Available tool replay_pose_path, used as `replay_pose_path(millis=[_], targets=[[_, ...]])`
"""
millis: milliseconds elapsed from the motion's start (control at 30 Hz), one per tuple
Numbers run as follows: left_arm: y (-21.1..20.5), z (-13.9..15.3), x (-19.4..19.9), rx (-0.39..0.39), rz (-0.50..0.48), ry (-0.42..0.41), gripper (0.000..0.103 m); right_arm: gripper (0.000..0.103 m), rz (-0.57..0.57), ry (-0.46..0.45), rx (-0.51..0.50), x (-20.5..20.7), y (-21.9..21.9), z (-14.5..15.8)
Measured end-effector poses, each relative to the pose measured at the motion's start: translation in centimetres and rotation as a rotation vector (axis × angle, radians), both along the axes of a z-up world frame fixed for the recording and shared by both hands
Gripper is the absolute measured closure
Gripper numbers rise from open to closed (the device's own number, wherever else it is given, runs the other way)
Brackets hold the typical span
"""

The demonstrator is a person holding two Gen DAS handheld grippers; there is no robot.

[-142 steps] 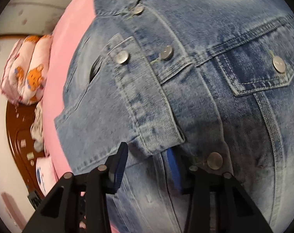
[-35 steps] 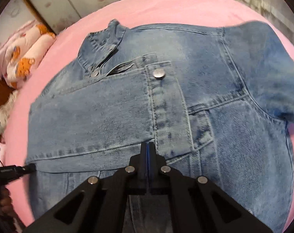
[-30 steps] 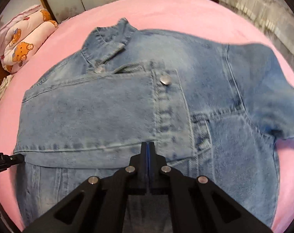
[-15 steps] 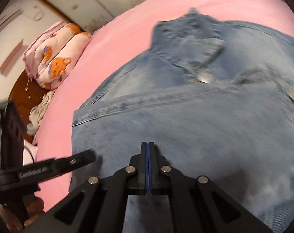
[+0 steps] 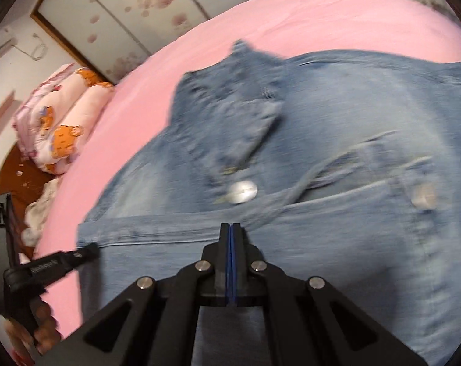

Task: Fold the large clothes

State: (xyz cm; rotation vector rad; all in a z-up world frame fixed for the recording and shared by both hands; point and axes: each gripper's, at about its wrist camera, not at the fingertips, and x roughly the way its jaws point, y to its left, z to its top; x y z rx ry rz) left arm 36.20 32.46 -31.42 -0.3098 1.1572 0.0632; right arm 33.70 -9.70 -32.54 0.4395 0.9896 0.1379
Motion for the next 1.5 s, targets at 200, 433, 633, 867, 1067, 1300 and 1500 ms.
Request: replay_pose_path(millis=[200, 433, 633, 867, 1067, 1300, 1500], targets=[[3.4, 0.1, -0.3, 0.084, 0.052, -0.052, 0.097, 0.103, -0.186, 0.034, -0.108, -2.1, -5.4, 0.3], [4.5, 2.1, -0.4, 0.223, 0.08, -0.076, 0.093, 0.103, -0.276, 0.121, -0.192, -3.7, -6.4, 2.1], [1.7, 4.2, -4.3, 0.209, 0.042, -0.056, 0.078, 0.1, -0.416, 0.248, 0.014, -9.3, -6.0, 2.4], [-4.1, 5.1, -12.0, 0.147, -0.146, 0.025, 0.061, 0.1, -0.382, 0.429, 0.26, -17.6, -3.7, -0.3], [-12.2, 6.4, -17.6, 0.2, -0.334, 0.053, 0.05, 0.1, -0.229, 0.431, 0.282, -23.3, -3.8, 0.3], [-22.7, 6.7, -23.4, 0.214, -0.422, 0.175, 0.036, 0.1, -0.178, 0.495, 0.29, -28.2, -11.0, 1.3], [-31.4, 5.9, -25.6, 0.187, -0.417, 0.266, 0.033, 0.069, -0.293, 0.458, 0.25, -29.6, -22.1, 2.4]])
